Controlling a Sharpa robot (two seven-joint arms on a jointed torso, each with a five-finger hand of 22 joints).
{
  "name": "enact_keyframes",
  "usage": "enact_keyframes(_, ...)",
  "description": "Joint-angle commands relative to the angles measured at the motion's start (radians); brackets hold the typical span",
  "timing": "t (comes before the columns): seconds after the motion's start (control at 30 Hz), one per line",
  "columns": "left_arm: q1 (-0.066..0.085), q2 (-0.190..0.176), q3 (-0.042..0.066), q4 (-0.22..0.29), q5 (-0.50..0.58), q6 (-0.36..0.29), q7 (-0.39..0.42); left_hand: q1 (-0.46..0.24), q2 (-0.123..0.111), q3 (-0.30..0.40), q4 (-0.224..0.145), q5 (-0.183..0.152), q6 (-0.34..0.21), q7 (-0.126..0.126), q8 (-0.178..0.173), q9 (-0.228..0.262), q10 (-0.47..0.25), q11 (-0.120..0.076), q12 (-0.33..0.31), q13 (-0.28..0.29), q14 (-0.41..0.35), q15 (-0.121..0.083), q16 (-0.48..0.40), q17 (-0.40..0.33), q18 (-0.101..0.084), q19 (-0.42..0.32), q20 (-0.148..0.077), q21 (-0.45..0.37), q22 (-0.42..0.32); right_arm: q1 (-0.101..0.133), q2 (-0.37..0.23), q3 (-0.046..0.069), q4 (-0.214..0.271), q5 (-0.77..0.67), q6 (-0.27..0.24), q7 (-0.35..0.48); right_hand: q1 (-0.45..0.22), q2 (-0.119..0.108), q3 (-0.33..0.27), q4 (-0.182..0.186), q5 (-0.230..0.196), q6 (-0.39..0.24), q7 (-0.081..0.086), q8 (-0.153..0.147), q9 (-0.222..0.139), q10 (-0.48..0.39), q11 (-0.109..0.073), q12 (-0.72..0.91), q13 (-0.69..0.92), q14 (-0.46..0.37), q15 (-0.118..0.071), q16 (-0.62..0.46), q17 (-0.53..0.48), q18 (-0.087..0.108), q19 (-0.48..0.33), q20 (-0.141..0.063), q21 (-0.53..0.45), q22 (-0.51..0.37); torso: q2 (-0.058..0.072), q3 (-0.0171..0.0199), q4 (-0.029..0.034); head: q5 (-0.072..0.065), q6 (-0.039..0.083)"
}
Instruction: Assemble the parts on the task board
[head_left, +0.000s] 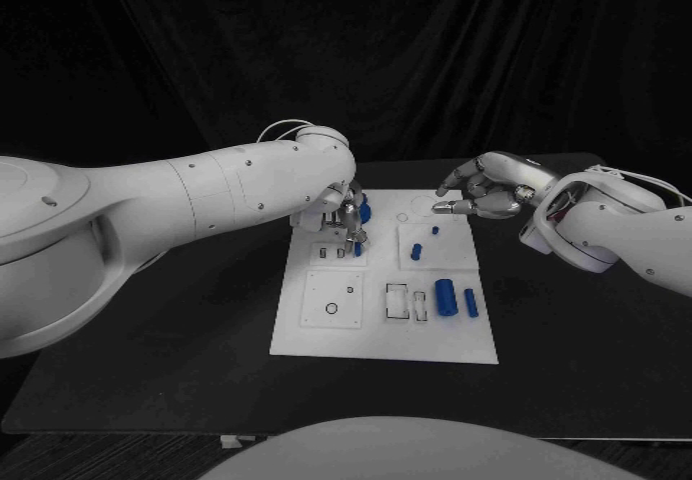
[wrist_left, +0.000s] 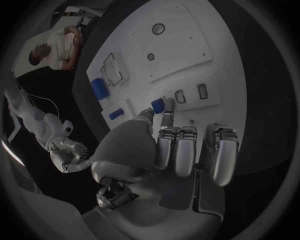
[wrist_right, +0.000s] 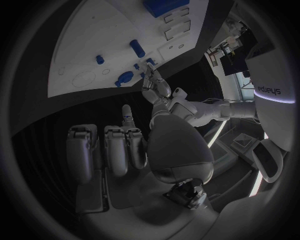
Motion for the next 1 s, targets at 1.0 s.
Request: enact_keyframes(1.0, -0.006, 0.012, 0.001, -0.005, 0.007, -0.001, 0.023, 0.009, -0.027, 0.051, -0.031, 0.005, 0.031, -0.020, 0.035, 0.061, 0.103, -0.026, 0.004, 0.263, 0.104, -0.025, 0.007, 0.263, 0.007, 0.073, -0.023, -0.005, 0.214, -0.005, 0.002, 0.001, -0.006, -0.001, 0.019, -0.022, -0.002, 0.011, -0.008, -0.001, -0.002, 0.006, 0.000, 0.006, 0.001, 0.108, 0.007, 0.003, 0.263, 0.104, 0.007, 0.003, 0.263, -0.016, 0.108, 0.007, 0.003, 0.263, 0.000, 0.0000, 0.0002, -0.001, 0.000)
